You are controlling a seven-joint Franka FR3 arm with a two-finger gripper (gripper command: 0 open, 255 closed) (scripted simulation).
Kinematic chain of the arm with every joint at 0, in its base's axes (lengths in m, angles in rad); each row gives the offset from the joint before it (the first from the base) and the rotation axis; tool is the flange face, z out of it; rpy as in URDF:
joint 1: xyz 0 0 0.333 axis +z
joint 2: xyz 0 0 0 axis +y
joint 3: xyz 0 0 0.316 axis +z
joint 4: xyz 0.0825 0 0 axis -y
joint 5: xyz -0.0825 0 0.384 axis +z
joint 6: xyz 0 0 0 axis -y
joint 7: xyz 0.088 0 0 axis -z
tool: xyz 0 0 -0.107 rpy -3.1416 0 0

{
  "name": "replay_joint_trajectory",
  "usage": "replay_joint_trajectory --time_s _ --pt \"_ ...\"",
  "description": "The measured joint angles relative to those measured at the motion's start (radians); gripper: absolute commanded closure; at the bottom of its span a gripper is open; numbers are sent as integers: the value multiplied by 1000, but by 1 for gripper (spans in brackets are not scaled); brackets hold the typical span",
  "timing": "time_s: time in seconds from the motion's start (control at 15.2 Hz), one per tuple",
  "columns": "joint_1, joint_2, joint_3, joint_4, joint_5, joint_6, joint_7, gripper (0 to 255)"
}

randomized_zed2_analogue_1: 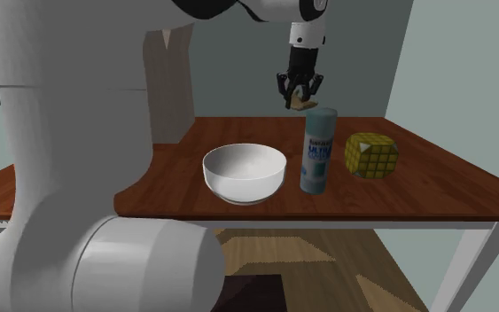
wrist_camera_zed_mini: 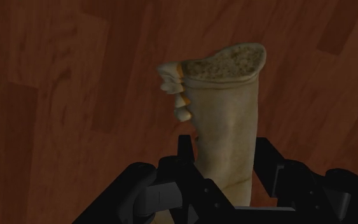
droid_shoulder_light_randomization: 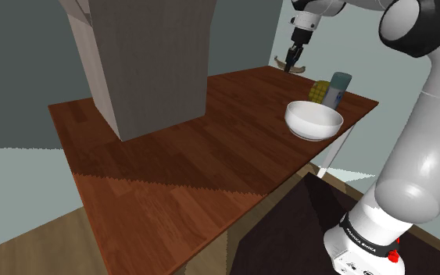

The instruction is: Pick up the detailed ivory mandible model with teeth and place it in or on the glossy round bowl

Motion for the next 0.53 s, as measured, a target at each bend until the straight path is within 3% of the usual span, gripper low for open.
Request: replay_joint_trajectory --time_s 0.26,0.53 --pt "54 -212 17 -232 -109 55 74 255" --pt "65 -404 59 -424 -200 80 153 255"
